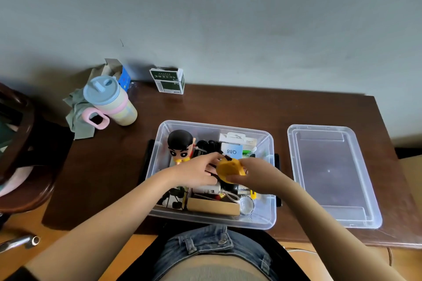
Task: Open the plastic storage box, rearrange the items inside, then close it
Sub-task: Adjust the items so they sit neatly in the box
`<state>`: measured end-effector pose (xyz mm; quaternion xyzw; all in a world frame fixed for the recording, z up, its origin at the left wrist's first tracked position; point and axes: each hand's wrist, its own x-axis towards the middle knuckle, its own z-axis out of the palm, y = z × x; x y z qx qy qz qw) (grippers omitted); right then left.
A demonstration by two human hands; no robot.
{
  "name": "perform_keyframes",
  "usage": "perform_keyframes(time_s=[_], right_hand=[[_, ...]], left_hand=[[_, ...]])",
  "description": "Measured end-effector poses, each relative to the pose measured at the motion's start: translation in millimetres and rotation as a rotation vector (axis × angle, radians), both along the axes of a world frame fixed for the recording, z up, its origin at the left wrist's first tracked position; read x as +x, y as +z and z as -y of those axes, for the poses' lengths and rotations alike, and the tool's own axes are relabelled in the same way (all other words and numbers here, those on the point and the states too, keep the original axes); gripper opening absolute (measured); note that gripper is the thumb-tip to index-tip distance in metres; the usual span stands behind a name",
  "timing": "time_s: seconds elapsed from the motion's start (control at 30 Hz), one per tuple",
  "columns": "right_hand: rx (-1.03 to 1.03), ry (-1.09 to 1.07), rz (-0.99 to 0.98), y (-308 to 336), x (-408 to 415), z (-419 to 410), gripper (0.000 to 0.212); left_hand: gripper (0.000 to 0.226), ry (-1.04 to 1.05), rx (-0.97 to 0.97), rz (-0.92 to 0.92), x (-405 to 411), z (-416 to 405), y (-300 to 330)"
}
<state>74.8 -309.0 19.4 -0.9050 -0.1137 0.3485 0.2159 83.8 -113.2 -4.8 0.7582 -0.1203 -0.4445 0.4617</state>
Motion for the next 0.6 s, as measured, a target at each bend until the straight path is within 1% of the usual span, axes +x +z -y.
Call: perform_keyframes(time_s=[0.03,0.1,0.17,0.2,0.23,0.27,0.3,0.4,0.47,0.53,0.6], right_hand=[[0.024,0.005,-0.004,-1,0,-6,0.039],[0.082,0.045,-0.021,-2,-1,-16,0.03],[0.229,0.045,-0.115,-2,0,-20,0.022],[0.279,0.023,-0.154,-3,1,-20,0.02],[0.287,0.001,-0.158,-5,3,-18,0.02],[0.252,-0.017,-0.134,-8,3,-14,0.02],[0.189,-0.024,-0.099,-13,3,-11,0.021],[-0.007,0.03,-0.076,-29,-3,-5,0.023],[-0.083,0.061,-0.1,-39,-6,-5,0.022],[-0.178,0.089,-0.081,-47,-8,-6,0.023],[-0.315,0.125,-0.041,-52,-8,-6,0.024]], left_hand=[[0.049,-0.008,-0.042,-0.017,0,1,4],[0.044,-0.018,-0.036,0.008,2,-2,10],[0.033,0.034,-0.005,0.064,5,-8,11],[0.026,0.068,0.009,0.098,5,-12,11],[0.019,0.097,0.026,0.132,6,-16,12],[0.015,0.112,0.047,0.157,6,-20,12],[0.017,0.113,0.069,0.173,7,-26,12],[0.028,0.057,0.121,0.176,10,-50,14],[0.036,-0.005,0.185,0.149,13,-66,17],[0.042,-0.102,0.283,0.125,12,-77,17],[0.046,-0.199,0.391,0.161,9,-80,15]])
